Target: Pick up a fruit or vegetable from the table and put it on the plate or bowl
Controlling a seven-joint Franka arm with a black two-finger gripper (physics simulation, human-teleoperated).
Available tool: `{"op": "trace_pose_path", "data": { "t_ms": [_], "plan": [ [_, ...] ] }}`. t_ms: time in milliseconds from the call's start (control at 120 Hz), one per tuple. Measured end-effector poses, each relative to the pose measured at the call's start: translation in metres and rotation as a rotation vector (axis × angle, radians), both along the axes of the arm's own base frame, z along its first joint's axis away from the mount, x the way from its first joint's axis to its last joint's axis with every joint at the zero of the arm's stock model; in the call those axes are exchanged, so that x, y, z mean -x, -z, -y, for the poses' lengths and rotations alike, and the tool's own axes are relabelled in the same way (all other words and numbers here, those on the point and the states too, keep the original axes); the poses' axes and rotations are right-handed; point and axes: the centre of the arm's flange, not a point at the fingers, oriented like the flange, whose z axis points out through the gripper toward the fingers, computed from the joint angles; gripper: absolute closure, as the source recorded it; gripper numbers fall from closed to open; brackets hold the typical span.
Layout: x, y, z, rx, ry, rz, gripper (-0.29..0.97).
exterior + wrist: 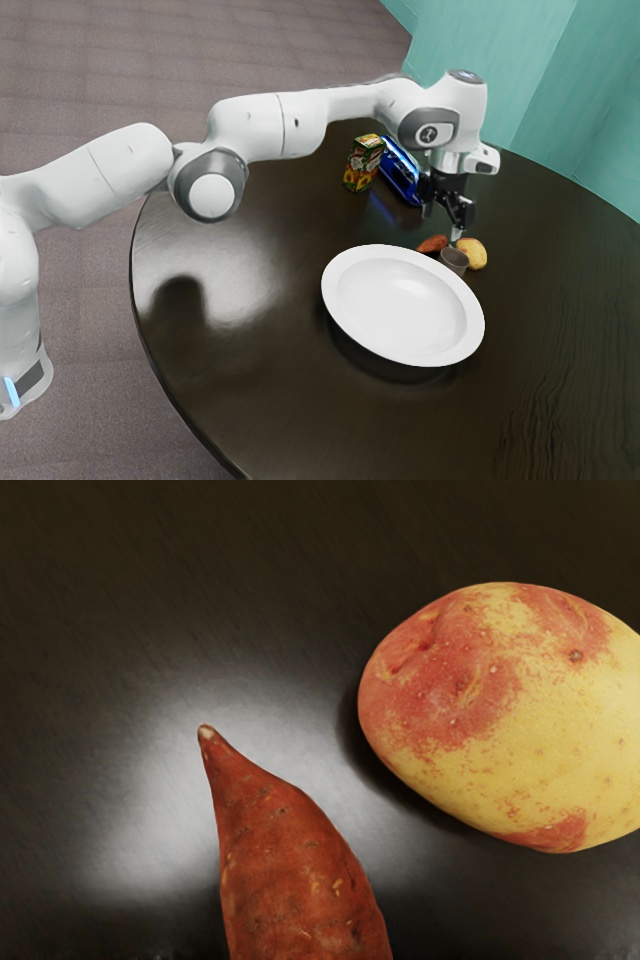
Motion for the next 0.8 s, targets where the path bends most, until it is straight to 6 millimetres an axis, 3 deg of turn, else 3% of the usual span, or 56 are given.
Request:
{"op": "trace_pose_path", "data": {
  "t_ms": [242, 800],
  "plan": [
    [-0.001, 0.008, -0.007, 0.017, -0.023, -0.007, 0.00],
    [-0.004, 0.021, -0.003, 0.051, -0.040, -0.010, 0.00]
  ]
}}
